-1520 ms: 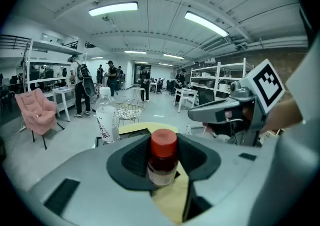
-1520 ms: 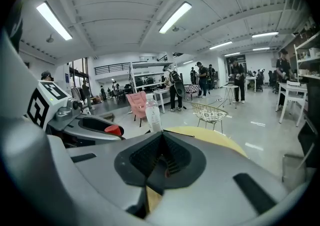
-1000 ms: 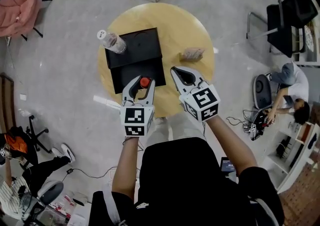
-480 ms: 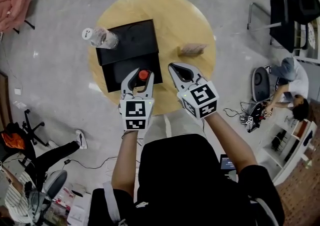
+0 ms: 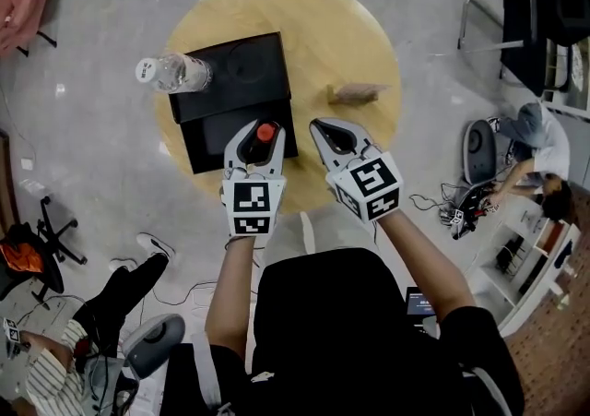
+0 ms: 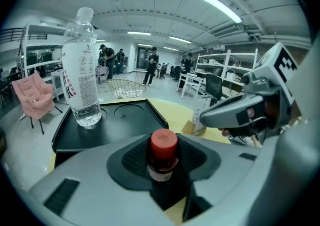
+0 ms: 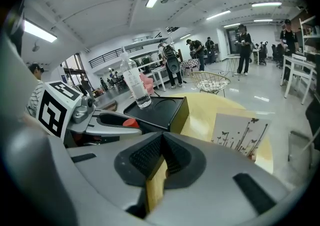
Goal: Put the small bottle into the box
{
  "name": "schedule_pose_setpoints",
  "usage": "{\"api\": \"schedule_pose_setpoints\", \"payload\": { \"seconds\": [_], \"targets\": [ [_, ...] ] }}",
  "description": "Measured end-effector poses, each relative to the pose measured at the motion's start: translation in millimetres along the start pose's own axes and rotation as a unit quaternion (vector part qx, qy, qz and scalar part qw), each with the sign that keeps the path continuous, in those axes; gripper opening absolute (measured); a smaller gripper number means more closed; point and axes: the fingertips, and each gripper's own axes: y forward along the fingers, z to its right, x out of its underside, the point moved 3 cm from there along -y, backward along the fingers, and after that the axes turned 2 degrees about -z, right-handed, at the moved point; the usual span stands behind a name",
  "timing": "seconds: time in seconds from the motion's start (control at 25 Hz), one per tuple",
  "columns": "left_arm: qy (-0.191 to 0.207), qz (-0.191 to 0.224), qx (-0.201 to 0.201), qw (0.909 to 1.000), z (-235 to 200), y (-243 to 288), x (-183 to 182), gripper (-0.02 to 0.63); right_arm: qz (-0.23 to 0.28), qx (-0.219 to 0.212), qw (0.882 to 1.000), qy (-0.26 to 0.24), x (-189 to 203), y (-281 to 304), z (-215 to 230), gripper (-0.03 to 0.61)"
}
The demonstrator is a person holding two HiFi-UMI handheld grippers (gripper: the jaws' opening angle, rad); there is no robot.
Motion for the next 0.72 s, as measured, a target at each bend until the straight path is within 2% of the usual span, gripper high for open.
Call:
{"api": "schedule_pose_setpoints", "payload": {
  "seconds": [0.72],
  "targets": [
    [0.035,0.026,-0.001,0.9991,0.5,18.3,5.5,0.161,-0.012,0.005,1.0,0.009,11.9,10.9,5.4,0.0]
  ]
}}
